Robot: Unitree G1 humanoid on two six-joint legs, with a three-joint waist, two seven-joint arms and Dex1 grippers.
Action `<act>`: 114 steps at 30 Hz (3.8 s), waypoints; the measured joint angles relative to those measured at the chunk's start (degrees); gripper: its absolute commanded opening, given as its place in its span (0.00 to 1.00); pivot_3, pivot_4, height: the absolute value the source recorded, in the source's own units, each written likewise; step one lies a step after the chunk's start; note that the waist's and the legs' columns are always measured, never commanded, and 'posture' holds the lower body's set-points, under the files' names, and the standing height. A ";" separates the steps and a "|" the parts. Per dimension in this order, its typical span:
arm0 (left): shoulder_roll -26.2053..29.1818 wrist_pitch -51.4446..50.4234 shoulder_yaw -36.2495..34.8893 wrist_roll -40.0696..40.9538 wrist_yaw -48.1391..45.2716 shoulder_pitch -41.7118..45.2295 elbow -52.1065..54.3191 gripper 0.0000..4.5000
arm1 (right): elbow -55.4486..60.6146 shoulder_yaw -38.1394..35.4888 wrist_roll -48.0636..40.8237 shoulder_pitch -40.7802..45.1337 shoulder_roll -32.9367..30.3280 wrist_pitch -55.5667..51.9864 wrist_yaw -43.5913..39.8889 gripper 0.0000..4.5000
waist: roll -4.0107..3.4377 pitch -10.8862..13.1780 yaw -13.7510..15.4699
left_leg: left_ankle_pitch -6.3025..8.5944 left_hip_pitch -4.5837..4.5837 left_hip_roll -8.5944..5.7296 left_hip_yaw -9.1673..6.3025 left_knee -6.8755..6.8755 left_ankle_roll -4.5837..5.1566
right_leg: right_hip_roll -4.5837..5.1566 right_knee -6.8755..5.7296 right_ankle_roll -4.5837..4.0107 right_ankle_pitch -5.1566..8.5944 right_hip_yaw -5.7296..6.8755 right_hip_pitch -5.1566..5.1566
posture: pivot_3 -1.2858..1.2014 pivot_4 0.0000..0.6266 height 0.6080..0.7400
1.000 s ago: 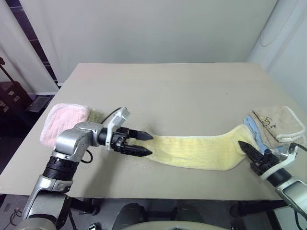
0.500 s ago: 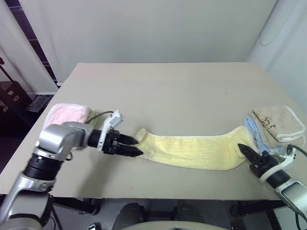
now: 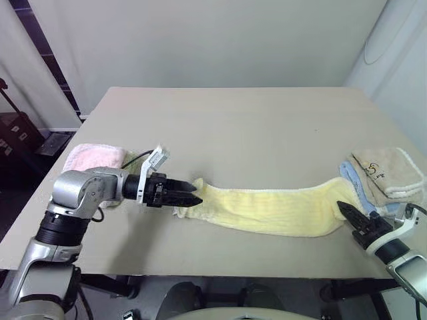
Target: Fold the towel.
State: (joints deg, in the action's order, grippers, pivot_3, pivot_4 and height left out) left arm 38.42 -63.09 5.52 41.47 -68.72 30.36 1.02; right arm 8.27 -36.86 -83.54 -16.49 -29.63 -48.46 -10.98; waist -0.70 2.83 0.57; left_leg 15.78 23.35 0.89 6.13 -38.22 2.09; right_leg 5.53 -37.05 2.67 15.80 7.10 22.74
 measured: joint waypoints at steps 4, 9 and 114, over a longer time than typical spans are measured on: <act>0.43 6.41 3.52 -4.13 -3.89 0.69 -7.30 0.95 | 0.00 0.03 0.04 0.71 0.00 -0.02 0.26 0.01 | -0.10 -0.06 -0.03 | 0.00 -0.05 0.01 0.02 0.00 0.00 | -0.07 -0.06 0.00 0.00 0.00 0.00 | 0.52 0.00 1.00; 0.57 16.11 8.30 -10.33 -11.19 -1.06 -18.70 0.95 | -0.02 0.06 0.04 1.35 -0.02 -0.10 0.28 0.01 | -0.04 -0.02 0.10 | 0.00 0.00 0.01 0.03 -0.01 0.00 | -0.05 -0.04 -0.07 0.03 -0.01 0.05 | 0.52 0.00 1.00; -3.94 47.66 0.39 -21.56 -23.54 8.11 -50.02 0.95 | 19.39 28.08 10.00 4.77 -5.13 -4.50 0.16 0.01 | 0.48 -0.07 0.12 | 0.00 0.05 0.01 0.12 -0.12 0.07 | -0.10 -0.20 0.02 -0.08 -0.19 0.19 | 0.52 0.00 1.00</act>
State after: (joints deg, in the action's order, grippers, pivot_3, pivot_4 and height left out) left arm 34.48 -15.43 5.91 19.90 -92.26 38.47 -49.00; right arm 27.67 -8.78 -73.54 -11.73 -34.76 -52.95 -10.82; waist -0.22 2.77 0.69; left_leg 15.78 23.40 0.91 6.25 -38.34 2.16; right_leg 5.43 -37.24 2.69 15.72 6.91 22.93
